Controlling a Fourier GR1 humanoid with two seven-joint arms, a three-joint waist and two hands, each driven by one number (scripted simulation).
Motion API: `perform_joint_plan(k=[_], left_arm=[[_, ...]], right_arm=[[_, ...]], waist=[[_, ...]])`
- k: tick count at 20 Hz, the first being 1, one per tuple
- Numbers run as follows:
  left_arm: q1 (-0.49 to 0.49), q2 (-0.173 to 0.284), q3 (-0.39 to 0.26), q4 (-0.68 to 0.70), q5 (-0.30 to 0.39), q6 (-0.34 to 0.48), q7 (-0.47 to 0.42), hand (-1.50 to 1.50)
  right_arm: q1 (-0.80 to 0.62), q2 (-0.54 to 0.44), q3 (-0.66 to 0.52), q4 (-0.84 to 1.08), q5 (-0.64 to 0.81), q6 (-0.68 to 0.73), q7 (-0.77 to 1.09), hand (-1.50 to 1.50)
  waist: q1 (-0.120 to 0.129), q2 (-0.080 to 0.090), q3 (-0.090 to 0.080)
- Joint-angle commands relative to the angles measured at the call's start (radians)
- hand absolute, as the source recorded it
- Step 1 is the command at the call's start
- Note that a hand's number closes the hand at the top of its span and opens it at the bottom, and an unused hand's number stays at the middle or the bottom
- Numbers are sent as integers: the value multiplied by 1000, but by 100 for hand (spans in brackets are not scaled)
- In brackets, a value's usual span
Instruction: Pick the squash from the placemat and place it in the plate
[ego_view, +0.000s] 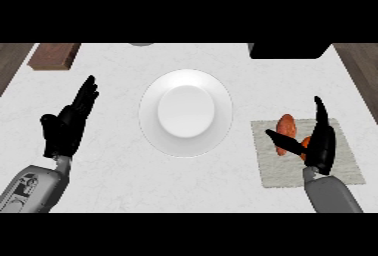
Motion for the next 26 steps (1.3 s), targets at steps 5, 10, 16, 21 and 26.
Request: perform_joint_plan(k=[5,10,16,21,26], left_arm=[[-13,-2,21,8,-21,-17,35,0],[7,-18,25,29,-18,-10,14,0],[-10,8,42,2,-7,-58,38,0],[-7,-31,38,1,-51,-30,28,0],[-10,-56,19,-50,-91,-30,100,0]], right_arm=[[49,-143,56,-265,369,20,426,-150],[74,-217,98,-354,371,353,694,-150],[44,-295,67,-559,247,660,977,-150],[-21,-330,-29,-543,127,797,1035,-150],[-15,-299,-59,-519,113,818,1022,-150]], waist=[[-13,-11,-2],[-23,-12,-5],[-9,-10,-1],[8,-5,1],[10,-5,2]])
